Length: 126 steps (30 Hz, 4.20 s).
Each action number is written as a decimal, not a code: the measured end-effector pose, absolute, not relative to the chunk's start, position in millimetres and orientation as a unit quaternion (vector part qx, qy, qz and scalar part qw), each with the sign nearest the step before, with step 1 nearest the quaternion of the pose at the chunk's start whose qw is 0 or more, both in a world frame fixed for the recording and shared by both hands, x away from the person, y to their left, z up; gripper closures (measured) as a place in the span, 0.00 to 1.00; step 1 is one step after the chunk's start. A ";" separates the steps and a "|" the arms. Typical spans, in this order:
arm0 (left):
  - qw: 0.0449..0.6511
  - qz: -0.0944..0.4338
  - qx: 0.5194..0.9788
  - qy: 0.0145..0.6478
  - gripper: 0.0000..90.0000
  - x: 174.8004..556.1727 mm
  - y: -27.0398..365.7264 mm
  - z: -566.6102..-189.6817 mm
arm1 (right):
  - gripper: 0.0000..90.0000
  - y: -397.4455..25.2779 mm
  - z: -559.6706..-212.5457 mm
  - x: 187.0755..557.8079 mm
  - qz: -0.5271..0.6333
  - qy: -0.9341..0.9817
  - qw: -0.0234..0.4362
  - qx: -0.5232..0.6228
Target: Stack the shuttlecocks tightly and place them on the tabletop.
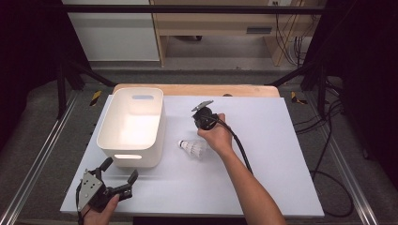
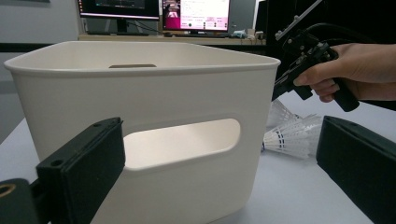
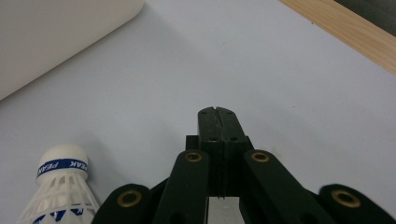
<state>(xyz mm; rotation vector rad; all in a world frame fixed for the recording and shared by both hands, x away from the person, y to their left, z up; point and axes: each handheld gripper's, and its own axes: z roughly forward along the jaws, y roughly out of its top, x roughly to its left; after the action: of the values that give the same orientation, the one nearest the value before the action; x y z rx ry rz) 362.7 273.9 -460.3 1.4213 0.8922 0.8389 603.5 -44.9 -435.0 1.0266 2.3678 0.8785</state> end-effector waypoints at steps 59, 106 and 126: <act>0.586 0.359 0.622 0.375 0.02 363.7 266.4 -461.4 | 1.00 -118.5 -438.2 515.6 0.295 0.865 0.217 0.342; 0.584 0.362 0.621 0.378 0.02 363.8 269.7 -461.6 | 1.00 -158.4 -457.0 504.7 0.312 0.846 0.215 0.375; 0.585 0.361 0.621 0.377 0.02 363.8 268.8 -461.7 | 0.62 -151.0 -465.6 481.6 0.374 0.808 0.167 0.422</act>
<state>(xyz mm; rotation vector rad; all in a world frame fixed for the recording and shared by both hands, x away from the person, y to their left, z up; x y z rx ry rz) 363.8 268.8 -461.7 1.4495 0.8794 0.8421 481.6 -151.0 -465.6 1.2020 2.3002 1.0642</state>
